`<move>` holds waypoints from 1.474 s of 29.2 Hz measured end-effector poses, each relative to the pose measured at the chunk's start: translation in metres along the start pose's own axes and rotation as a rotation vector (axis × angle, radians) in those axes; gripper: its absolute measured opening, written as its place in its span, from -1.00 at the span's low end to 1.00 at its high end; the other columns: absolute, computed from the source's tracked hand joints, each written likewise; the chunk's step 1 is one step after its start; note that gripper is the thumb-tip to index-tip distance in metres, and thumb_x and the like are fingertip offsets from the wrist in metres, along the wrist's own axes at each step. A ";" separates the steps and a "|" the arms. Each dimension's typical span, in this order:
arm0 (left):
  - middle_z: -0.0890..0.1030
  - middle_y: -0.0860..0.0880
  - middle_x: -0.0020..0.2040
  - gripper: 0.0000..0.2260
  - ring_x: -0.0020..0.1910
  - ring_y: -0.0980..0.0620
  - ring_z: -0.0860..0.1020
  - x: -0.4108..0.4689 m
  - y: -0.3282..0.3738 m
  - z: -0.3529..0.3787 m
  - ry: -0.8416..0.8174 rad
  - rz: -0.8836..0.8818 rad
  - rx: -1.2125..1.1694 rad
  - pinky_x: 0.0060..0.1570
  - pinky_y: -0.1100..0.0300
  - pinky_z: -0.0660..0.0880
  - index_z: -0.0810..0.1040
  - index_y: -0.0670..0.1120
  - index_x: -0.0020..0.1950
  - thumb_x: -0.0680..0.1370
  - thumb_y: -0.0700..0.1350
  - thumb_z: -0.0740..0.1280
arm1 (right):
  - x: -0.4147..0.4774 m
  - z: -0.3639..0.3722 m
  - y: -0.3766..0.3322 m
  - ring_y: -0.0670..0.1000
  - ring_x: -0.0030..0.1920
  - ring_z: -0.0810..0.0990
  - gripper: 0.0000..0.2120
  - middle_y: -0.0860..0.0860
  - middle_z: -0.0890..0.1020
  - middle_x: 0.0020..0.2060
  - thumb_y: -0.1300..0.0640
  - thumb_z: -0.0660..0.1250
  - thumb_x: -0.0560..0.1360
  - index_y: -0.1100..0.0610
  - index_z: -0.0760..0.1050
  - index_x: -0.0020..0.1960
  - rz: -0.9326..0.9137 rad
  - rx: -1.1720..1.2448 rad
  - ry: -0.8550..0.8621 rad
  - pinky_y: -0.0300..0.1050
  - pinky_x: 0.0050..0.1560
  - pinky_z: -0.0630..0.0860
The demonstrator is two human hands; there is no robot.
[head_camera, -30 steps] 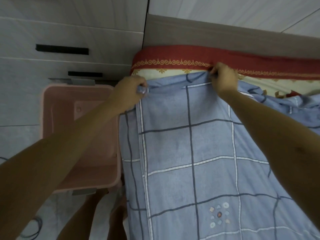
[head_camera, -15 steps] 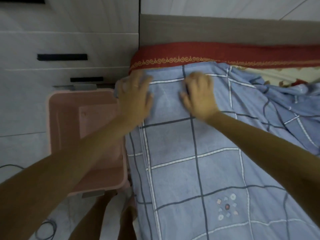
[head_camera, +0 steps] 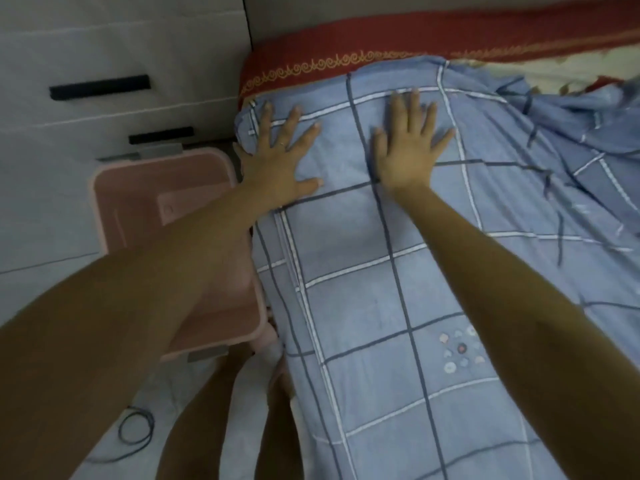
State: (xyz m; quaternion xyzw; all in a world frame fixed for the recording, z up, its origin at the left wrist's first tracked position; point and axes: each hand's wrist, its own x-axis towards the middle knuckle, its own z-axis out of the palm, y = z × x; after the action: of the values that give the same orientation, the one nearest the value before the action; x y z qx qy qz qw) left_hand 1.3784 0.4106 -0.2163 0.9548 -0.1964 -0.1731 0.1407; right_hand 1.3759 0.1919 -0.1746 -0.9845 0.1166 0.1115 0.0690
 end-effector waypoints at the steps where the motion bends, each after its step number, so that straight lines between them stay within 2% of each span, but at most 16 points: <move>1: -0.20 0.02 0.56 -0.25 0.48 -0.24 -0.28 0.000 0.010 -0.005 -0.014 -0.072 0.022 0.29 -0.48 -0.02 -0.15 0.18 0.53 0.45 0.37 0.12 | -0.031 0.017 -0.013 0.18 0.53 -0.02 -0.46 0.00 0.06 0.54 -0.14 0.00 0.62 -0.03 0.04 0.55 -0.076 0.015 0.054 0.36 0.39 -0.23; 4: -0.16 -0.04 0.56 -0.36 0.51 -0.24 -0.19 -0.023 0.045 -0.011 -0.013 -0.143 0.084 0.33 -0.43 -0.09 -0.06 0.09 0.55 0.56 0.20 0.13 | -0.164 0.070 -0.038 0.19 0.51 0.10 -0.44 0.08 0.14 0.52 -0.11 0.05 0.59 0.04 0.06 0.54 -0.232 -0.020 0.031 0.34 0.43 -0.17; 7: 0.06 -0.11 0.55 -0.43 0.50 -0.30 0.00 -0.089 0.052 0.021 -0.039 0.116 0.145 0.29 -0.47 0.03 0.12 0.01 0.54 0.56 0.13 0.14 | -0.328 0.112 -0.044 0.18 0.53 -0.07 -0.38 0.10 0.02 0.54 -0.09 0.13 0.59 0.06 -0.01 0.54 -0.732 -0.163 -0.507 0.24 0.35 -0.52; 9: 0.11 -0.14 0.54 -0.45 0.48 -0.34 0.06 -0.143 0.056 0.047 -0.067 0.179 0.157 0.25 -0.47 0.13 0.10 0.01 0.54 0.57 0.07 0.11 | -0.425 0.116 -0.036 0.09 0.52 0.09 -0.46 0.01 0.22 0.50 -0.06 0.30 0.51 -0.01 0.29 0.45 -0.917 -0.116 -0.795 0.13 0.41 -0.46; 10: 0.08 -0.14 0.54 -0.44 0.48 -0.34 0.03 -0.168 0.060 0.055 -0.095 0.146 0.147 0.27 -0.44 0.14 0.03 0.02 0.54 0.57 0.04 0.11 | -0.460 0.113 -0.033 0.04 0.47 0.25 -0.49 -0.03 0.36 0.43 -0.07 0.40 0.42 -0.06 0.44 0.34 -0.890 -0.101 -0.775 0.10 0.48 -0.30; 12: -0.03 -0.15 0.55 -0.35 0.49 -0.35 -0.04 -0.210 0.075 0.067 -0.165 0.074 0.116 0.32 -0.41 0.10 -0.08 0.04 0.55 0.56 0.01 0.20 | -0.512 0.100 -0.027 0.02 0.36 0.42 -0.45 -0.04 0.52 0.30 -0.01 0.53 0.23 -0.06 0.54 0.21 -0.620 0.011 -0.710 0.03 0.51 -0.09; 14: -0.10 -0.19 0.55 -0.20 0.48 -0.36 -0.06 -0.246 0.089 0.077 -0.194 0.114 0.154 0.31 -0.41 0.06 -0.06 0.02 0.55 0.47 0.01 0.37 | -0.541 0.087 -0.016 0.08 0.37 0.36 -0.30 0.04 0.52 0.30 0.15 0.56 0.15 0.03 0.46 0.27 -0.278 0.119 -0.557 0.01 0.50 -0.06; 17: 0.01 -0.17 0.54 -0.19 0.49 -0.31 0.01 -0.288 0.120 0.090 -0.171 0.460 0.240 0.31 -0.41 0.08 0.10 0.00 0.54 0.38 -0.02 0.42 | -0.545 0.069 0.014 0.16 0.41 0.25 -0.30 0.11 0.35 0.40 0.27 0.35 0.30 0.07 0.26 0.41 0.163 0.194 -0.296 0.10 0.46 0.02; 21: 0.15 -0.09 0.53 -0.27 0.50 -0.17 0.12 -0.314 0.159 0.106 -0.168 0.891 0.352 0.34 -0.37 0.06 0.13 0.05 0.53 0.38 -0.09 0.28 | -0.533 0.074 0.069 0.27 0.42 0.19 -0.42 0.21 0.29 0.42 0.05 0.14 0.47 0.07 0.15 0.47 0.491 0.186 -0.156 0.31 0.37 0.10; 24: -0.04 -0.09 0.56 -0.16 0.52 -0.22 -0.08 -0.330 0.171 0.121 -0.363 0.624 0.348 0.32 -0.42 -0.10 -0.03 0.09 0.55 0.38 -0.05 0.36 | -0.540 0.082 0.097 0.31 0.44 0.18 -0.47 0.19 0.25 0.46 -0.03 0.07 0.55 0.04 0.15 0.50 0.671 0.232 -0.045 0.34 0.35 0.14; 26: -0.22 -0.13 0.55 -0.18 0.49 -0.28 -0.24 -0.353 0.183 0.131 -0.466 0.464 0.382 0.29 -0.43 -0.17 -0.17 0.07 0.55 0.46 -0.11 0.32 | -0.577 0.098 0.106 0.33 0.44 0.21 -0.46 0.15 0.21 0.49 -0.06 0.01 0.57 0.04 0.14 0.52 0.778 0.274 -0.093 0.36 0.31 0.23; 28: -0.07 -0.24 0.54 -0.17 0.49 -0.35 -0.09 -0.378 0.199 0.134 -0.465 0.418 0.401 0.29 -0.44 -0.06 0.01 -0.04 0.55 0.39 -0.24 0.39 | -0.633 0.121 0.110 0.31 0.46 0.16 -0.42 0.06 0.11 0.52 -0.14 -0.07 0.54 -0.03 0.04 0.53 0.850 0.282 -0.247 0.42 0.29 0.21; 30: 0.24 -0.28 0.45 -0.20 0.44 -0.33 0.18 -0.403 0.209 0.145 -0.428 0.547 0.426 0.27 -0.42 0.12 0.31 -0.12 0.42 0.21 -0.28 0.51 | -0.696 0.142 0.118 0.24 0.50 0.09 -0.39 -0.03 0.01 0.53 -0.23 -0.09 0.52 -0.09 -0.05 0.52 0.908 0.262 -0.339 0.45 0.30 0.12; 33: 0.35 -0.23 0.35 -0.23 0.39 -0.24 0.28 -0.431 0.214 0.161 -0.443 0.769 0.432 0.23 -0.42 0.18 0.42 -0.14 0.30 0.11 -0.24 0.55 | -0.772 0.158 0.126 0.12 0.53 -0.09 -0.37 -0.09 -0.14 0.54 -0.23 0.03 0.58 -0.13 -0.16 0.54 1.203 0.387 -0.394 0.28 0.40 0.05; 38: 0.30 -0.25 0.39 -0.35 0.43 -0.24 0.20 -0.491 0.260 0.177 -0.567 0.821 0.450 0.32 -0.39 0.05 0.38 -0.15 0.36 0.29 -0.25 0.46 | -0.876 0.155 0.138 0.27 0.28 0.36 -0.53 0.23 0.28 0.34 0.11 0.29 0.54 0.27 0.27 0.37 1.752 0.759 0.059 0.11 0.23 0.33; 43: 0.39 -0.21 0.28 -0.53 0.30 -0.16 0.24 -0.516 0.288 0.197 -0.465 0.808 0.406 0.28 -0.24 0.15 0.44 -0.11 0.27 0.38 -0.14 0.42 | -0.909 0.159 0.173 0.12 0.08 0.52 -0.51 0.17 0.52 0.11 0.13 0.47 0.43 0.32 0.39 0.23 1.797 1.183 0.305 -0.04 0.05 0.47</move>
State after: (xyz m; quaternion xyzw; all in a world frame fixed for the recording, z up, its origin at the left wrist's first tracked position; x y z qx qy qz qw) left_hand 0.7631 0.3355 -0.1545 0.7470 -0.6057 -0.2711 -0.0395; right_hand 0.4397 0.2454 -0.1331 -0.3534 0.8372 -0.0762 0.4104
